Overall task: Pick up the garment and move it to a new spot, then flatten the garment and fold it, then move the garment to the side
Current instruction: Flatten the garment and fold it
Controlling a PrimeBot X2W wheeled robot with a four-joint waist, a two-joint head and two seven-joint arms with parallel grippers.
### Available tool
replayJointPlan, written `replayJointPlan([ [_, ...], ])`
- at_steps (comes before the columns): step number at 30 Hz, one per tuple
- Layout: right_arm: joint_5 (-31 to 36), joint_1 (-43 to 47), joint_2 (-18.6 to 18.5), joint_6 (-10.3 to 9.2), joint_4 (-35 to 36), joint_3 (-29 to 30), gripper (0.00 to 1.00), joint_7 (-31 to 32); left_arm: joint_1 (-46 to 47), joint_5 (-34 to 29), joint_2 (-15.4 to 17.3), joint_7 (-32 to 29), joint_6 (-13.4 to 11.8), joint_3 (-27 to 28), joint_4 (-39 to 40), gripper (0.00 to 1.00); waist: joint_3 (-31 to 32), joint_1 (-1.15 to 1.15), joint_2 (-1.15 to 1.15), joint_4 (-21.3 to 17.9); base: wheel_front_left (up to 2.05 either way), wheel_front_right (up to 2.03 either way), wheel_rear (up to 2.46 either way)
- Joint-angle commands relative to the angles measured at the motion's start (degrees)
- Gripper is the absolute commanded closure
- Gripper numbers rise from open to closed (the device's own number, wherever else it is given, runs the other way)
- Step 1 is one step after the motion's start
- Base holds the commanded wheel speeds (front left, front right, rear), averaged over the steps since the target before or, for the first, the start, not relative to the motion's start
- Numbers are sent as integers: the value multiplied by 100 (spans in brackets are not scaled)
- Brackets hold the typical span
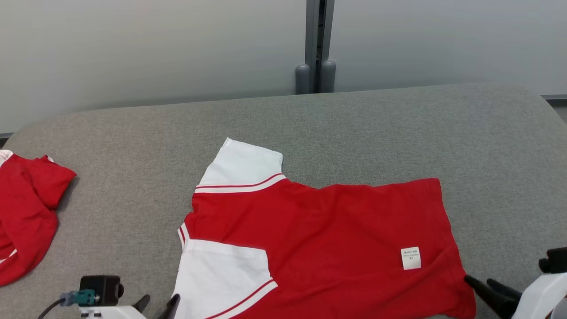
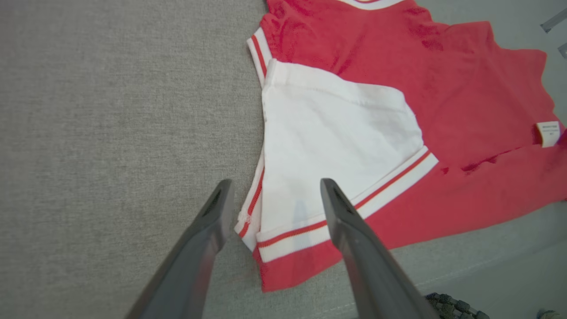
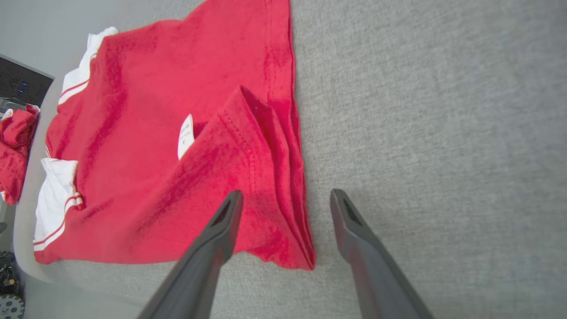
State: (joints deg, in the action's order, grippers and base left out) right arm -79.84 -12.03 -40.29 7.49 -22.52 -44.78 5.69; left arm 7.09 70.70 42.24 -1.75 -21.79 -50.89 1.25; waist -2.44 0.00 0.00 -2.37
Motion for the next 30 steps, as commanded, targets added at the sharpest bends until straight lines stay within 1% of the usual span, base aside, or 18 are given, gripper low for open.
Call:
replayJointPlan([
  [1, 123, -34, -105, 1, 25, 193, 0, -170, 271, -144, 51, -65, -43, -13, 53, 0, -22, 0, 0, 16, 0, 0, 0],
  [4, 431, -221, -99, 1, -52, 507, 0, -404, 746, -367, 75, -290, 36, -66, 101, 0, -74, 0, 0, 17, 0, 0, 0],
  [6, 694, -424, 12, 1, -241, 735, 0, -563, 1094, -489, 70, -433, 85, -50, 36, 0, -149, 0, 0, -16, 0, 0, 0],
  [10, 1180, -914, 557, 1, -575, 1055, 0, -563, 1888, -700, -21, -658, 346, -5, -273, 0, -427, 0, 0, -113, 0, 0, 0],
  [14, 1700, -1467, 1068, 1, -978, 1315, 0, -457, 2666, -859, -171, -909, 687, -1, -771, 0, -771, 0, 0, -219, 0, 0, 0],
  [15, 1867, -1607, 1174, 1, -1120, 1384, 0, -418, 2878, -894, -211, -989, 773, 10, -903, 0, -871, 0, 0, -245, 0, 0, 0],
  [16, 1867, -1607, 1174, 1, -1120, 1384, 0, -418, 2878, -894, -211, -989, 773, 10, -903, 0, -871, 0, 0, -245, 0, 0, 0],
  [19, 2213, -2007, 1528, 2, -1407, 1569, 0, -329, 3444, -968, -351, -1199, 1073, -8, -1346, 0, -1142, 0, 0, -326, 0, 0, 0],
  [22, 2485, -2348, 1782, 1, -1562, 1673, 0, -193, 3966, -962, -475, -1490, 1470, -75, -1757, 0, -1413, 0, 0, -431, 0, 0, 0],
  [27, 2810, -2787, 2090, 1, -1673, 1775, 0, 51, 4733, -1046, -629, -1906, 2042, -172, -2426, 0, -1820, 0, 0, -599, 0, 0, 0],
  [30, 2931, -2957, 2251, 1, -1662, 1781, 0, 221, 5071, -1016, -733, -2116, 2334, -211, -2787, 0, -2030, 0, 0, -703, 0, 0, 0],
])
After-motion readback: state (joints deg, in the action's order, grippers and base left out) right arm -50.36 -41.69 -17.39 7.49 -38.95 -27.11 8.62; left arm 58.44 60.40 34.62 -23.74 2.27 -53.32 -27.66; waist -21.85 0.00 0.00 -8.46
